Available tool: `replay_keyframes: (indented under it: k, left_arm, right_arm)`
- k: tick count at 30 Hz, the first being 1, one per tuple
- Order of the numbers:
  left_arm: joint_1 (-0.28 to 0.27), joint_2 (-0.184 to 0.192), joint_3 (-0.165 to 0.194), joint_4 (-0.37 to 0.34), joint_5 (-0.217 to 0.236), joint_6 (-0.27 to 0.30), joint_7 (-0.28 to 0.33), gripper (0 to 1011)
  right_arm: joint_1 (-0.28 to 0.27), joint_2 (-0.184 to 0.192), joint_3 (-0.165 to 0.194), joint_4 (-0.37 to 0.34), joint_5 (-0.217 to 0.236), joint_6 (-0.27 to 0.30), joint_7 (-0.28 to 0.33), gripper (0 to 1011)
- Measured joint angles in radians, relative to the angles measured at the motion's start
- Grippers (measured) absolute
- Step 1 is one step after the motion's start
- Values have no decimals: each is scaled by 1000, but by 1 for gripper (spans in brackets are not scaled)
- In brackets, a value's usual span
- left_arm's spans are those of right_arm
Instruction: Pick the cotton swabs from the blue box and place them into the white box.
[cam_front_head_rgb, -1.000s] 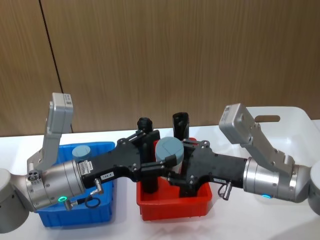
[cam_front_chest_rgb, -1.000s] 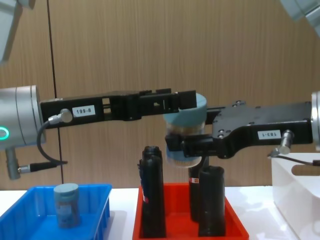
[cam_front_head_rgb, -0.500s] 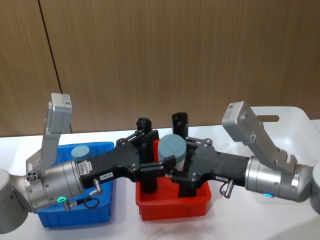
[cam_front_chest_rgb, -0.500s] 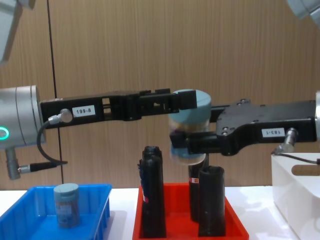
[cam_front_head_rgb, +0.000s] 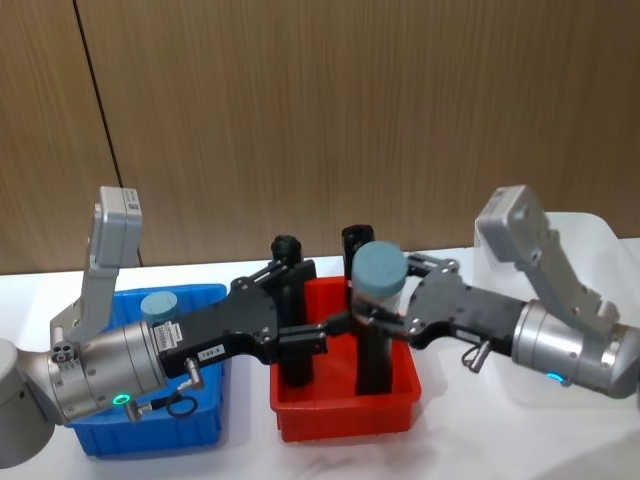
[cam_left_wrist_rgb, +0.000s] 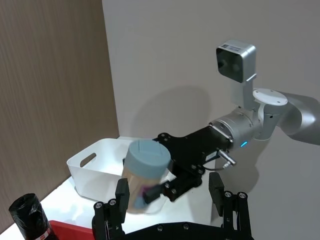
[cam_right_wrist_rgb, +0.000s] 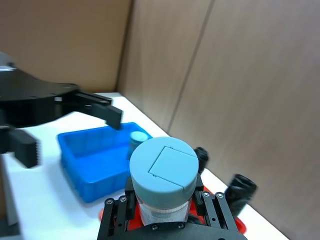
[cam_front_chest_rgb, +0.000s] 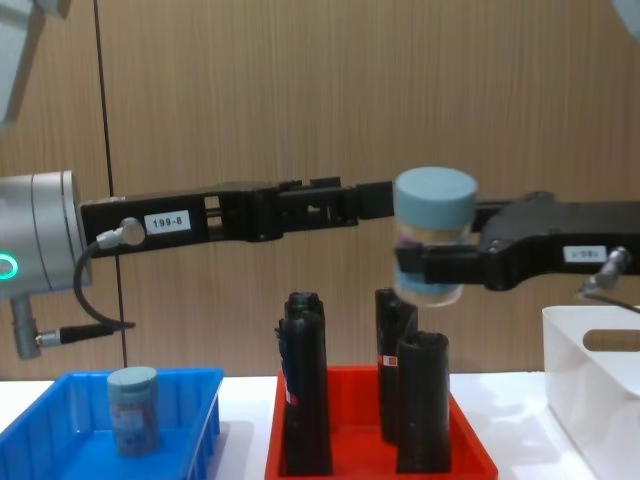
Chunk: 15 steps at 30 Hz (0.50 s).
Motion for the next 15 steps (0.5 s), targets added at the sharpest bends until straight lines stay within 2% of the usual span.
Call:
replay_keyframes:
  k: [15]
  left_arm:
    - [0,0,0,0,0,0,0,1004]
  right_arm:
    - [-8,27,46,50,64,-9,-158,639]
